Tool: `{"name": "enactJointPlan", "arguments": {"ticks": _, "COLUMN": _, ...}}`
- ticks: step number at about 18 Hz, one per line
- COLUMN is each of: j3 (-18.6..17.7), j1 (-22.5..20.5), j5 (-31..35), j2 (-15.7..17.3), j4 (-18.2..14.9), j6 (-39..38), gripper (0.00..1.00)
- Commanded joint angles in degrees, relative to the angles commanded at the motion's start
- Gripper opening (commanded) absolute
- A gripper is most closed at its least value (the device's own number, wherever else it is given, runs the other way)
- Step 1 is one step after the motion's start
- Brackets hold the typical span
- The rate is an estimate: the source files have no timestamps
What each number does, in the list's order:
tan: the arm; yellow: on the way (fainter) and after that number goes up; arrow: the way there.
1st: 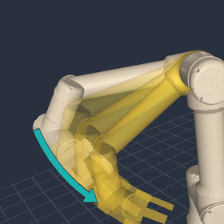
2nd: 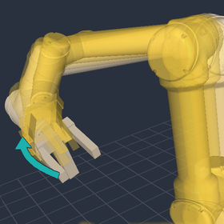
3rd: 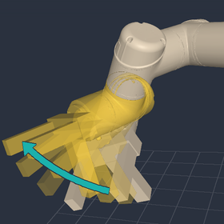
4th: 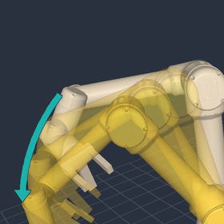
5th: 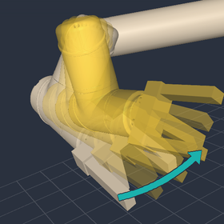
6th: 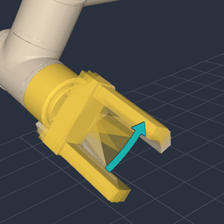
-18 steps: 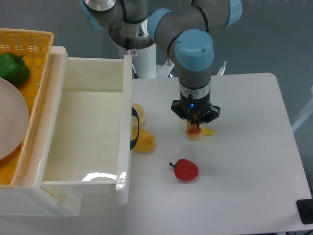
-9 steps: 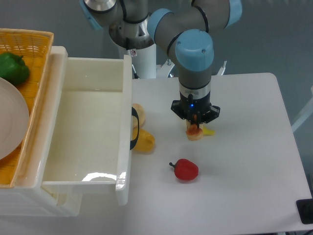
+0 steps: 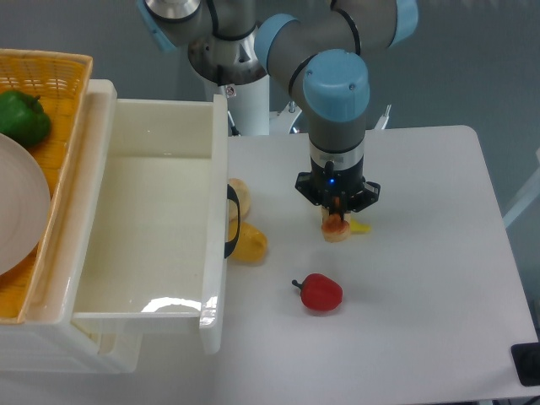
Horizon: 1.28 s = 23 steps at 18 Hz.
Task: Place the square bread in the upper white drawer
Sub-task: 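Lower the gripper onto the square bread piece beside the banana, then close the gripper on the square bread piece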
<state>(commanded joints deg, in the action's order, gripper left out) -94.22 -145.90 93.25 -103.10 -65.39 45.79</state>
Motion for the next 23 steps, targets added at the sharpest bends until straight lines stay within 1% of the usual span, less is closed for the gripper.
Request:
{"name": "enactJointPlan", "arguments": {"ticks": 14, "j3": -0.3, "j1": 0.3, "j5": -0.7, "j2": 0.0, "j4": -0.3, "j6": -0.1, "gripper": 0.22}}
{"name": "enactJointPlan", "arguments": {"ticks": 23, "j3": 0.4, "j1": -1.0, "j5": -5.5, "j2": 0.1, "j4": -0.4, "j6": -1.1, "gripper": 0.22}}
